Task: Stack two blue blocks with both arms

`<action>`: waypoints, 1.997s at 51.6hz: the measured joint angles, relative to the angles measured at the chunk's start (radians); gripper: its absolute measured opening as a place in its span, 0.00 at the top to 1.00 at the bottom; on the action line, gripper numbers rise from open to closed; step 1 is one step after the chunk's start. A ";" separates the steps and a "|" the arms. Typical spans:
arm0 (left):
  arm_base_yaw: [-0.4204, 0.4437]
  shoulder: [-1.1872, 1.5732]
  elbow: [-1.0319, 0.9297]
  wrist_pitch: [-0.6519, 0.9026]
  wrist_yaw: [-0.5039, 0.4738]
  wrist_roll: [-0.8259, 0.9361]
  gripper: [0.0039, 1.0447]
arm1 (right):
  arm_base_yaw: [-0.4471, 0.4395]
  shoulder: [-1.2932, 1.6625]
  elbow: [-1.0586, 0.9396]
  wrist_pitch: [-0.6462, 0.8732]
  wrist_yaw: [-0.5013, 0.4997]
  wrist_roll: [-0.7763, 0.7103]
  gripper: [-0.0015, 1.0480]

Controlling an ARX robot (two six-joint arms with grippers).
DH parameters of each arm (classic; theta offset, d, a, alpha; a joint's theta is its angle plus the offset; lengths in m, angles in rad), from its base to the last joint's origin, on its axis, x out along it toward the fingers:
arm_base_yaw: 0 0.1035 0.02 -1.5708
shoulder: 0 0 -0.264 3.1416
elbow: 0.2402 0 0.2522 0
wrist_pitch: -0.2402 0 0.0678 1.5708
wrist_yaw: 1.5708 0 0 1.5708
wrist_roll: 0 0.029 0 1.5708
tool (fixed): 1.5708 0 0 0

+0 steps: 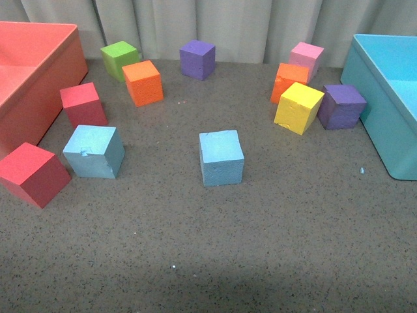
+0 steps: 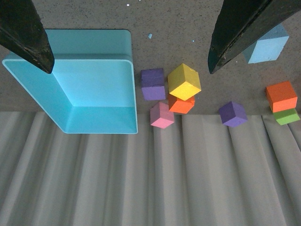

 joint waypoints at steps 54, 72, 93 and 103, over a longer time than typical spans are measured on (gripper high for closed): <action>-0.130 1.744 1.029 -0.052 -0.011 -0.111 0.06 | 0.000 -0.001 0.000 -0.001 0.000 0.000 0.09; -0.095 1.889 1.151 -0.119 0.003 -0.155 0.06 | 0.000 -0.001 0.000 -0.001 0.000 0.000 0.09; -0.084 1.975 1.199 -0.142 -0.005 -0.167 0.30 | 0.000 -0.001 0.000 -0.001 0.000 0.000 0.09; -0.091 1.968 1.202 -0.160 0.010 -0.195 0.48 | 0.000 -0.001 0.000 -0.001 0.000 0.000 0.09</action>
